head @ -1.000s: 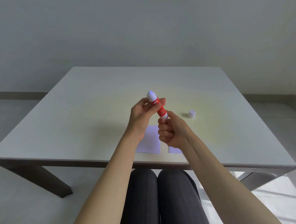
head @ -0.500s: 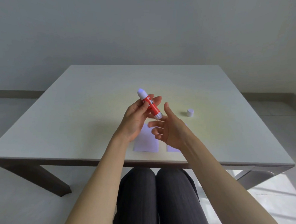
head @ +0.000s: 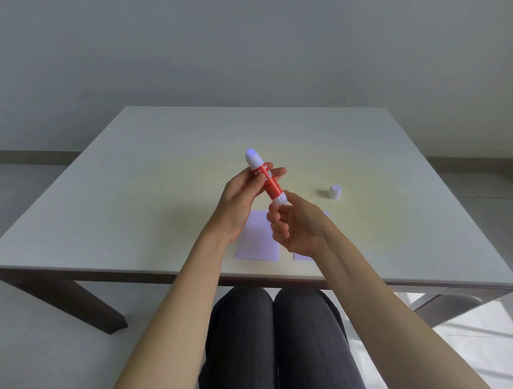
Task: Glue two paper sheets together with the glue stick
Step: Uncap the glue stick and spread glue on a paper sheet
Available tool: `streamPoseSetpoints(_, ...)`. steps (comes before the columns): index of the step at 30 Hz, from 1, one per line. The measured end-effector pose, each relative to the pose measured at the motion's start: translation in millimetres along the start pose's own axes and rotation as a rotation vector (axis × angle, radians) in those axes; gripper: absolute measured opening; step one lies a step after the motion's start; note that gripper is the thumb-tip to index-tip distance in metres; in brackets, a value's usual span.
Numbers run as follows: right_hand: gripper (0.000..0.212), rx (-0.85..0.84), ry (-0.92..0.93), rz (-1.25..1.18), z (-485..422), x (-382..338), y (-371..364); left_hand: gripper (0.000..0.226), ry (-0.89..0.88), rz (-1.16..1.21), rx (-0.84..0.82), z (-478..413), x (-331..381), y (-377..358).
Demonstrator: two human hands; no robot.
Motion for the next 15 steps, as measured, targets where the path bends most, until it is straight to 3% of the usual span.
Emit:
streamPoseSetpoints(5,0.044,0.016,-0.119,-0.104,-2.1,14.6,-1.4,0.023,0.01,-0.054,-0.045,1.5,-3.0,-6.7)
streamPoseSetpoints(10,0.065,-0.05,0.045,-0.017,-1.9,4.2,-4.2,0.026,0.047,-0.054,-0.057,5.0,-5.2,-3.8)
streamPoseSetpoints(13,0.046,-0.075,0.164,-0.052,0.3,-6.5,-4.6,0.036,0.059,-0.239,-0.113,3.8,-3.6,-3.2)
streamPoseSetpoints(15,0.027,-0.003,0.234,-0.133,0.9,-16.0,10.9,0.052,0.088,-0.507,-0.124,3.2,-4.9,14.6)
Point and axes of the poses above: each hand's wrist, its own z-axis away from the middle knuckle, its own y-axis out of the back of the hand, x = y × z, the point moved 8 cm from there along -z, towards the middle knuckle, and after that the axes turned 1 degree about x, right-handed, at the moved point
